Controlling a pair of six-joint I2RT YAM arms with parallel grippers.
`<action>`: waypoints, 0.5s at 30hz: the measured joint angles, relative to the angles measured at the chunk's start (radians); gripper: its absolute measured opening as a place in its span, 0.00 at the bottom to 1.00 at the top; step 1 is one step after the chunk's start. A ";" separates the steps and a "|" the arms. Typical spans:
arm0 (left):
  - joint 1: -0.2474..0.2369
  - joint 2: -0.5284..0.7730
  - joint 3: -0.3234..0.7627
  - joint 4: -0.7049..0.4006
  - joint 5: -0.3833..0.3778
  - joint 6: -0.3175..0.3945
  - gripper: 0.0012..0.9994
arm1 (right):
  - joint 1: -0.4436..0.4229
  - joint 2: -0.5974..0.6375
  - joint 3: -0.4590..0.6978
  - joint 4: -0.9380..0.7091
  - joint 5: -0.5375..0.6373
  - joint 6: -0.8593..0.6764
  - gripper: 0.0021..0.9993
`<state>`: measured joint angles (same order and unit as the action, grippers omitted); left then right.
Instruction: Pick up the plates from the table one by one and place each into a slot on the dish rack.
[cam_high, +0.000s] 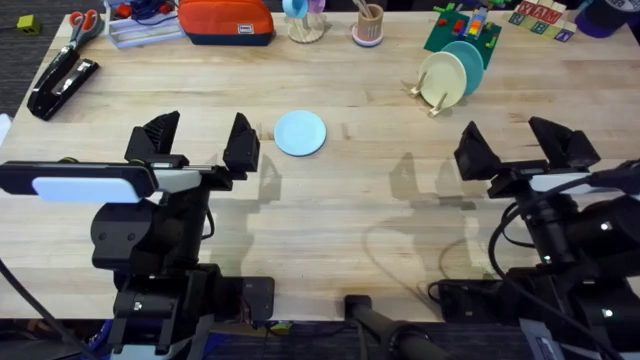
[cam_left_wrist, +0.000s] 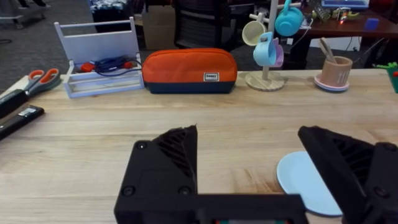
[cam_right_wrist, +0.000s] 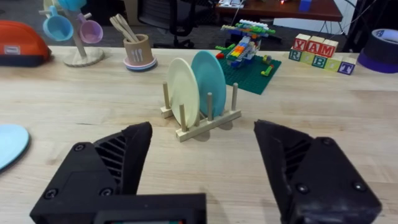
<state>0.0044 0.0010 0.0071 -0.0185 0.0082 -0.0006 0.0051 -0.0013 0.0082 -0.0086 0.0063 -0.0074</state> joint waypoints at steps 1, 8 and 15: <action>0.000 0.000 0.000 0.000 0.000 0.000 0.99 | 0.000 0.000 0.000 0.000 0.000 0.000 0.99; 0.000 0.000 0.000 0.000 -0.001 0.000 0.99 | 0.000 0.000 0.000 -0.005 0.000 0.000 0.99; 0.000 0.000 0.000 -0.008 -0.001 0.000 0.99 | 0.000 0.000 0.000 -0.006 0.000 0.000 0.99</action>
<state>0.0044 0.0010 0.0071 -0.0269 0.0073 -0.0002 0.0051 -0.0010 0.0086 -0.0151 0.0062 -0.0074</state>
